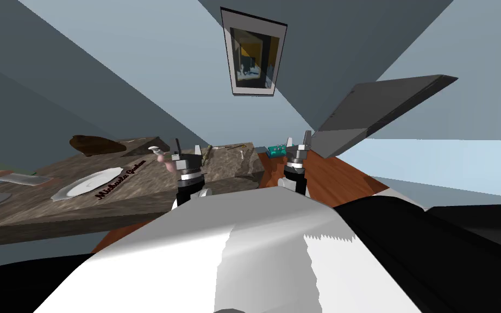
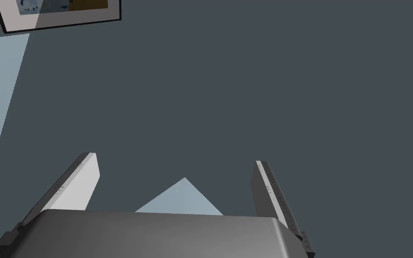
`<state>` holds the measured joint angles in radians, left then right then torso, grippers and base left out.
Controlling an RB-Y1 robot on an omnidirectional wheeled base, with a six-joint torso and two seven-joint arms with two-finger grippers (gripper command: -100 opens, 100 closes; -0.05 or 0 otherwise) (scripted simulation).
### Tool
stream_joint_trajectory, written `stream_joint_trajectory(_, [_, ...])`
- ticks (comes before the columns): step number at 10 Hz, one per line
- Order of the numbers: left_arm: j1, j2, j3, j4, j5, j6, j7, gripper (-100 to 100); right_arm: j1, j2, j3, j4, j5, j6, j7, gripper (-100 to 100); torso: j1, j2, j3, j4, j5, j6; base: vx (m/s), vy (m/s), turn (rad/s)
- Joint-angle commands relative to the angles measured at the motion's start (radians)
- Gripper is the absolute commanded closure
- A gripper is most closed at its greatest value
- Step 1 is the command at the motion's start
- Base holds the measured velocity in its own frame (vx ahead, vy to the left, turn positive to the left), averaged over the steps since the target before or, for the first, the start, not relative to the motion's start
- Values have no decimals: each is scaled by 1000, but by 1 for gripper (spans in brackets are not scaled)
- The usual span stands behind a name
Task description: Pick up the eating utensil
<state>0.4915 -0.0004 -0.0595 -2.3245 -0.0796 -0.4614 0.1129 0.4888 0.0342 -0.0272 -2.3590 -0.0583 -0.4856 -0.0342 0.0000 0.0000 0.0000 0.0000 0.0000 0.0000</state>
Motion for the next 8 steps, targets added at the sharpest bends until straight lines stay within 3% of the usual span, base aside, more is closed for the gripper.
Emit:
stream_joint_trajectory(1, [6, 33, 7, 9, 3, 8, 2, -100, 0, 0, 0, 0, 0, 0, 0, 0, 0, 0, 0, 0, 0, 0, -8, -12, -80])
stream_joint_trajectory(4, [29, 115, 38, 43, 14, 39, 11, -100, 0, 0, 0, 0, 0, 0, 0, 0, -2, 2, 1, 0, 0, 0, -30, -37, -148])
stream_joint_trajectory(8, [82, 246, 109, 113, 35, 108, 30, -100, 0, 0, 0, 0, 0, 0, 0, 0, -4, 4, 2, 1, -1, 0, -54, -68, -246])
